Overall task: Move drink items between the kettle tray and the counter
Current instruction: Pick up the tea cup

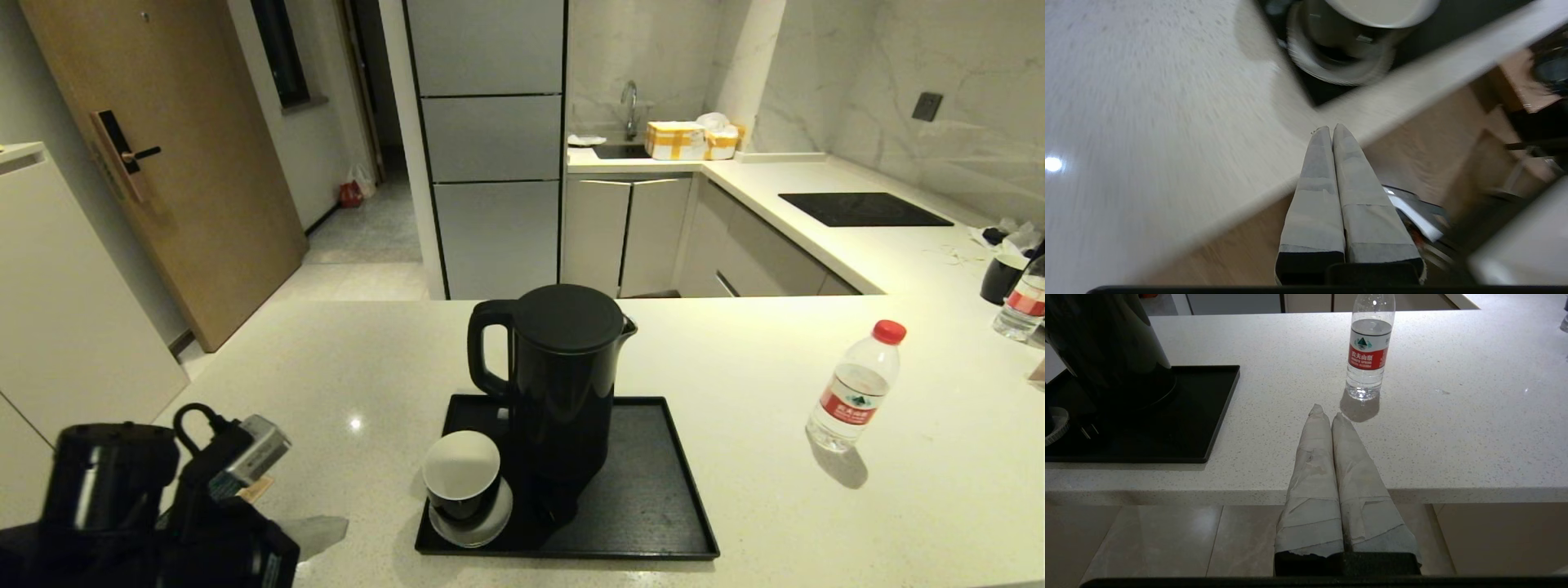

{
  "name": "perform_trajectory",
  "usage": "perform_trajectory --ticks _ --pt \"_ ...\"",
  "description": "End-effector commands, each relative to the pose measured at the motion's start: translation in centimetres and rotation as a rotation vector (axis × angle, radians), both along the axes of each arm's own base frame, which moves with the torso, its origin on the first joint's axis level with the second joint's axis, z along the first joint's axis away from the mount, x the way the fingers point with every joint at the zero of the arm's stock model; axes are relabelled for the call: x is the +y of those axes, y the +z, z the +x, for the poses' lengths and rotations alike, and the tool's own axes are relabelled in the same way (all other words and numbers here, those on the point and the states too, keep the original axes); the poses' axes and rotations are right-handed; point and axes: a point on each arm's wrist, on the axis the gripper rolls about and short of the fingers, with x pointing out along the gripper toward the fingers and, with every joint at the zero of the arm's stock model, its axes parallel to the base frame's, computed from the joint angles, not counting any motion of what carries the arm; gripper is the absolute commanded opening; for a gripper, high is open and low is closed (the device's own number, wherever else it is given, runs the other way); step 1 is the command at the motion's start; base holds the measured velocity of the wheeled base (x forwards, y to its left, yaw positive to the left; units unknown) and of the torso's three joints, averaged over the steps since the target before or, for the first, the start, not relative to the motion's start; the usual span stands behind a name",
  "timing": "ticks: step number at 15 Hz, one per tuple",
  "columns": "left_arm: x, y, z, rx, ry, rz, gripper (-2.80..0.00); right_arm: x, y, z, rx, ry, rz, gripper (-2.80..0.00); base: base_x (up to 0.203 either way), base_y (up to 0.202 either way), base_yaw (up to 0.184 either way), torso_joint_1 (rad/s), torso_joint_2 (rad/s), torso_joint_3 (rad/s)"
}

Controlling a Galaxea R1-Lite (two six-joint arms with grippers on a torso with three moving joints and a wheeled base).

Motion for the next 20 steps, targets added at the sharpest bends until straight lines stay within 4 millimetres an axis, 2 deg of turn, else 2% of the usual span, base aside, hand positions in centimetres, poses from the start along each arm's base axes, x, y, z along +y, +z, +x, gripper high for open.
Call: perform_trajectory --ticks 1,3,4,5,8,11,15,18,20 --pt "-0.2 -4.4 3.6 -0.133 -0.007 -0.013 -2.8 0.0 0.0 0.0 0.002 0.0 -0.001 -2.8 0.0 0.0 0.0 0.0 0.0 0.0" --pt "0.0 -6.7 3.8 -0.158 -0.005 0.002 -2.8 0.0 0.0 0.0 0.002 0.0 -0.001 -2.8 0.0 0.0 0.0 0.0 0.0 0.0" --pt "0.1 -7.1 3.6 -0.169 -0.002 0.01 -2.8 0.0 0.0 0.0 0.002 0.0 -0.001 -2.8 0.0 0.0 0.0 0.0 0.0 0.0" --pt "0.0 -6.7 3.3 -0.214 -0.007 0.013 0.0 0.0 0.0 0.0 0.002 0.0 0.0 -2.8 0.0 0.0 0.0 0.0 0.0 0.0" --pt "-1.2 -6.6 2.8 -0.218 -0.075 -0.003 0.0 0.0 0.0 0.0 0.002 0.0 0.0 -2.8 0.0 0.0 0.0 0.0 0.0 0.0" --pt "-1.6 -6.6 2.6 -0.198 -0.221 -0.11 0.0 0.0 0.0 0.0 0.002 0.0 -0.001 -2.8 0.0 0.0 0.0 0.0 0.0 0.0" --pt "-1.6 -7.3 2.7 -0.164 -0.292 -0.156 0.0 0.0 0.0 0.0 0.002 0.0 -0.001 -2.8 0.0 0.0 0.0 0.0 0.0 0.0" --pt "-0.7 -8.3 3.6 -0.193 -0.329 -0.136 0.0 0.0 0.0 0.0 0.002 0.0 0.0 -2.8 0.0 0.0 0.0 0.0 0.0 0.0" --pt "-0.1 -8.9 4.9 -0.221 -0.376 -0.172 0.0 0.0 0.0 0.0 0.002 0.0 -0.001 -2.8 0.0 0.0 0.0 0.0 0.0 0.0"
